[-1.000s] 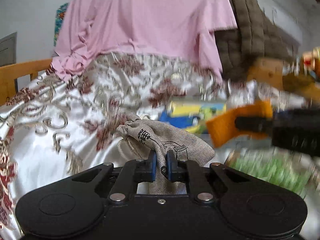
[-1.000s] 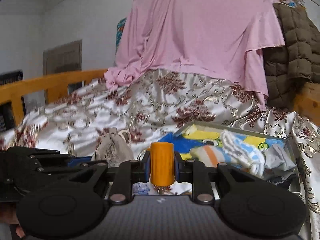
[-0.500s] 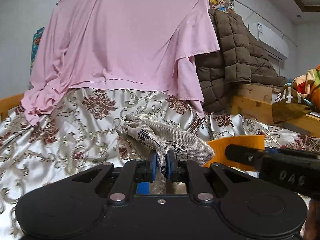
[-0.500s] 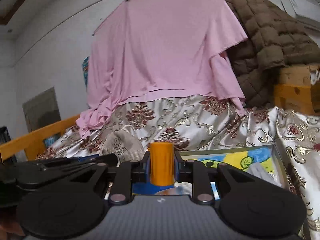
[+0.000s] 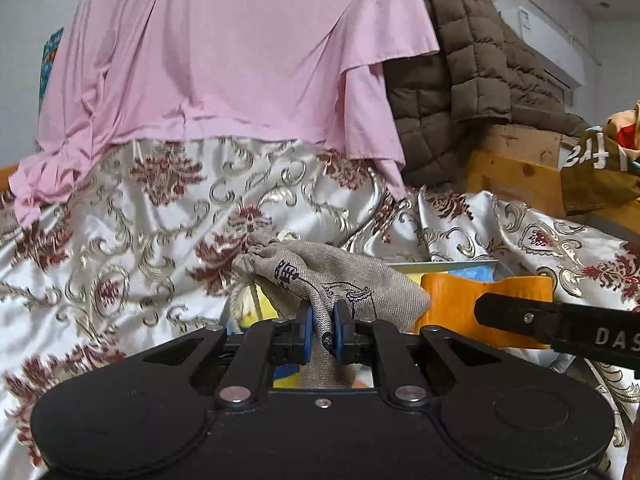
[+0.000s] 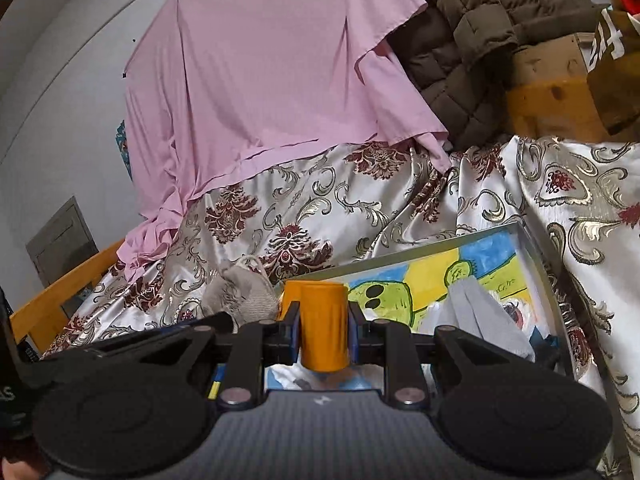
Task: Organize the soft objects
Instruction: 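Lift the beige pouch and orange cup and carry both over the tray, then lower the pouch and cup into the tray and open both grippers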
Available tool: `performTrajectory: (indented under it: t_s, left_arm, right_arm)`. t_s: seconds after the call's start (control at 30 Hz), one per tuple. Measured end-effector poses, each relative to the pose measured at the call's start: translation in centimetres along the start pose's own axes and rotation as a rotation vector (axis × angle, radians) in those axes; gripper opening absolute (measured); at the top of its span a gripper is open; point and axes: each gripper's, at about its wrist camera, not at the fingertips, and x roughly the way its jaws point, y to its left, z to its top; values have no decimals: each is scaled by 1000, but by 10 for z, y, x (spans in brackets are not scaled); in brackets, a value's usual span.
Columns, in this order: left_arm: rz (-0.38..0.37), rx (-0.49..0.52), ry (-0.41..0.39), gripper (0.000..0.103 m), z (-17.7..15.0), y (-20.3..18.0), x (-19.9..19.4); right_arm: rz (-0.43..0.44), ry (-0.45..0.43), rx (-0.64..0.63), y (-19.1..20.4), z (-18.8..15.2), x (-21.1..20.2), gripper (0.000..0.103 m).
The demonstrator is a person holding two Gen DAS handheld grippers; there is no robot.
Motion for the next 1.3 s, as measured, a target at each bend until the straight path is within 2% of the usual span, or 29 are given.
performTrajectory:
  t_s: [0.23, 0.3, 0.5, 0.9, 1.3]
  left_arm:
    - [-2, -41, 88, 12, -6, 9, 13]
    - [-27, -89, 130, 13, -8, 16, 17]
    - [-23, -168, 184, 13, -13, 25, 25]
    - [19, -193, 230, 15, -18, 32, 36]
    - [15, -217, 240, 20, -21, 34, 37]
  right_arm:
    - [-19, 45, 18, -4, 0, 5, 30]
    - [-28, 63, 25, -6, -2, 8, 33]
    - [-41, 79, 47, -13, -3, 10, 33]
    - [-46, 88, 79, -24, -3, 16, 33]
    - [-48, 88, 83, -28, -5, 18, 47]
